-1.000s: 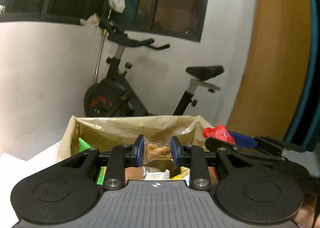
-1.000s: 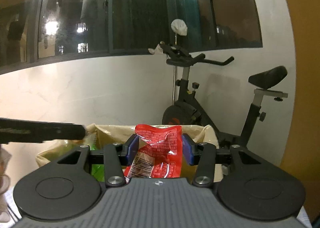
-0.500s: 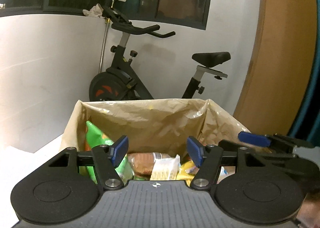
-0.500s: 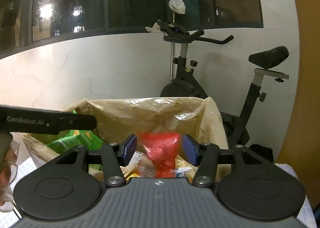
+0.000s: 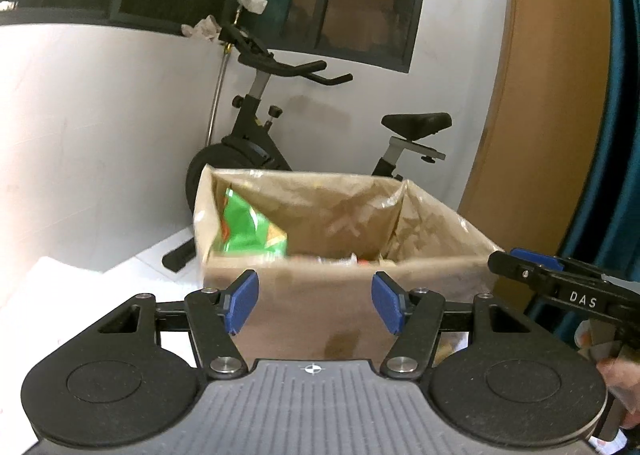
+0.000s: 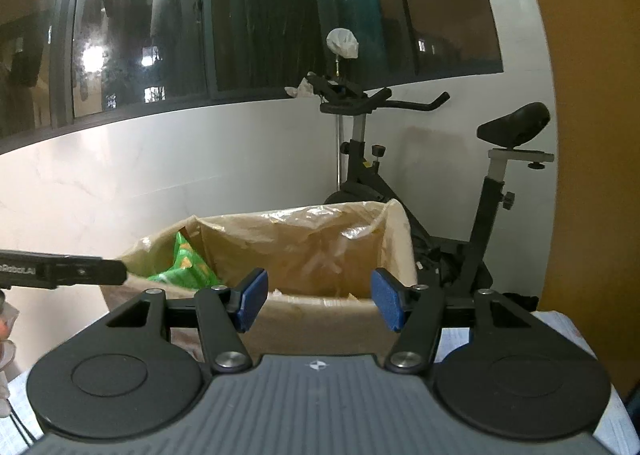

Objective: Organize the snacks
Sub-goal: 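Lower the right tool onto the gold packet while the left tool reaches a red packet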

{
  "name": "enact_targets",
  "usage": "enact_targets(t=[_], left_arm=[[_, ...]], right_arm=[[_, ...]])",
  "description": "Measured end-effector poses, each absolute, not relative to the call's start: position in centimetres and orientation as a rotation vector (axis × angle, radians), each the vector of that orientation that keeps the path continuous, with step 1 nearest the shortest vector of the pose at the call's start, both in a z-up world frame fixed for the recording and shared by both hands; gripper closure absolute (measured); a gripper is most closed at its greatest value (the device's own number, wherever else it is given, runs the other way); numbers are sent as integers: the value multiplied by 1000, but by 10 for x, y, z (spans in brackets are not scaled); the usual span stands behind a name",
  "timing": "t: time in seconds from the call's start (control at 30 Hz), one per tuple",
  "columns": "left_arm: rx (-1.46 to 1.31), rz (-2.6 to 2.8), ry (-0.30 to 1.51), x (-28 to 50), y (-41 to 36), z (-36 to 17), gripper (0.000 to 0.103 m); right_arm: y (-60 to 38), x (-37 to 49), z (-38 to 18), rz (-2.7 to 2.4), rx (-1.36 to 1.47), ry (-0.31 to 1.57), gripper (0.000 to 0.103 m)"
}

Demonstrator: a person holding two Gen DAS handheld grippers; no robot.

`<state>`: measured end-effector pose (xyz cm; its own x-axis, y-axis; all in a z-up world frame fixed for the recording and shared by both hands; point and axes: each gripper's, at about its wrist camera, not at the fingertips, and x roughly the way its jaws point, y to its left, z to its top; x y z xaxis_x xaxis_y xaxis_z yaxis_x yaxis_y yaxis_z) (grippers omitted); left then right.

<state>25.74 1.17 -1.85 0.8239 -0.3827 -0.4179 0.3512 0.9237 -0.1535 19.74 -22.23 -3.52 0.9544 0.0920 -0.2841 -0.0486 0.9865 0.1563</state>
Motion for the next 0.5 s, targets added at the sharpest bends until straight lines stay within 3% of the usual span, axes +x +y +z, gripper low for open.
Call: enact_targets(t=[0.2,0.3,0.5], left_arm=[[-87,-398,505,243,9,-42,38],[-96,-416,550,244,2,-58,49],[-94,-422,642,250,-10,-92,49]], right_arm=[[-225,176,-55,48,149,329,42],[-224,174,-72,45,135,374,42],[-221,175,-110,59,129,470,43]])
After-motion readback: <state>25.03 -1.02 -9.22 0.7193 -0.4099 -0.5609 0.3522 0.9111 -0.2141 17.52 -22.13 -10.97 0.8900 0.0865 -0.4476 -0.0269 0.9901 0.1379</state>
